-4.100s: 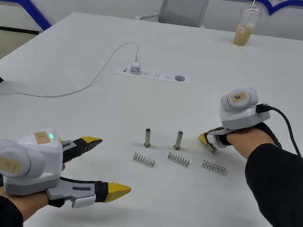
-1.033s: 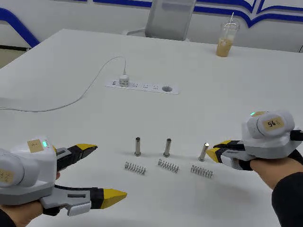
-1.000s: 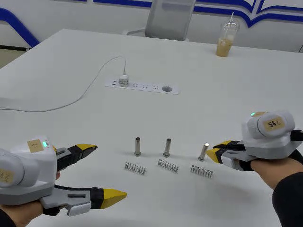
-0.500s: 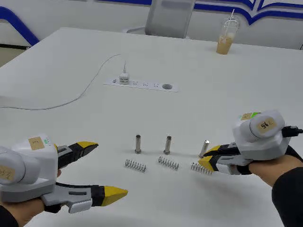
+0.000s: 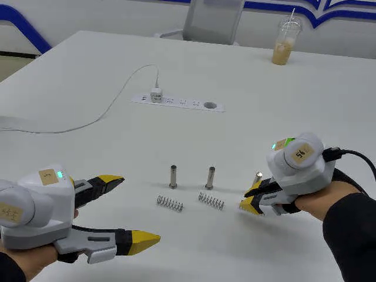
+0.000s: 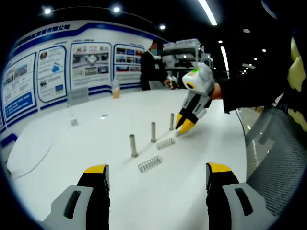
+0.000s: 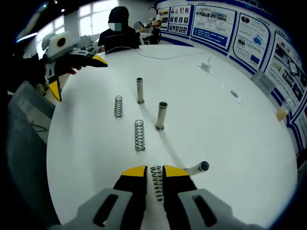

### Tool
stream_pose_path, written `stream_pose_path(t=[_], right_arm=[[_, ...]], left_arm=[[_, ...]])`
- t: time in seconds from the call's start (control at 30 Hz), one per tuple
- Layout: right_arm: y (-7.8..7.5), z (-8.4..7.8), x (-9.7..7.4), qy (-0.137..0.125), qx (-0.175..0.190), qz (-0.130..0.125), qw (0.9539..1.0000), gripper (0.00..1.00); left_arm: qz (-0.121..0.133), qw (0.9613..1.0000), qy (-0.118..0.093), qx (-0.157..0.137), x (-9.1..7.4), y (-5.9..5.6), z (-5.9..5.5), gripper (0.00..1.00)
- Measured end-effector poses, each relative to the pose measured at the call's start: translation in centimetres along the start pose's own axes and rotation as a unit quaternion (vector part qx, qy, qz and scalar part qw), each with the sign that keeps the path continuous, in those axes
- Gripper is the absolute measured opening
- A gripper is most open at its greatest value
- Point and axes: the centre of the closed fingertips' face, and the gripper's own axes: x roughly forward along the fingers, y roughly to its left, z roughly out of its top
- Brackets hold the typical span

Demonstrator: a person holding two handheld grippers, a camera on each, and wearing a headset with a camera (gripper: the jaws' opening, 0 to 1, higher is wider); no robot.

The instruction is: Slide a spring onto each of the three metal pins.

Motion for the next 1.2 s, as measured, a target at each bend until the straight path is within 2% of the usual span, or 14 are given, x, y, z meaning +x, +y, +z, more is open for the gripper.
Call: stream_pose_path(t=[0.43,0.77,0.9,1.2], right_arm=[[0.1,-0.8,1.1,0.047,-0.044,0.017,0.9978,0.12],[0.0,-1.3,1.4,0.063,-0.052,0.026,0.9963,0.12],[0.0,-1.3,1.3,0.062,-0.05,0.025,0.9965,0.12],[-0.1,-0.3,-0.1,0.031,-0.035,0.012,0.9989,0.12]], left_arm=[[-0.002,1.0,0.003,-0.002,0.1,-0.1,-0.3,0.84],[0.0,1.0,0.003,-0.004,-0.1,0.0,-0.4,0.84],[0.001,1.0,0.003,-0.003,-0.1,0.0,-0.4,0.84],[-0.001,1.0,0.001,-0.002,0.0,-0.2,-0.2,0.84]])
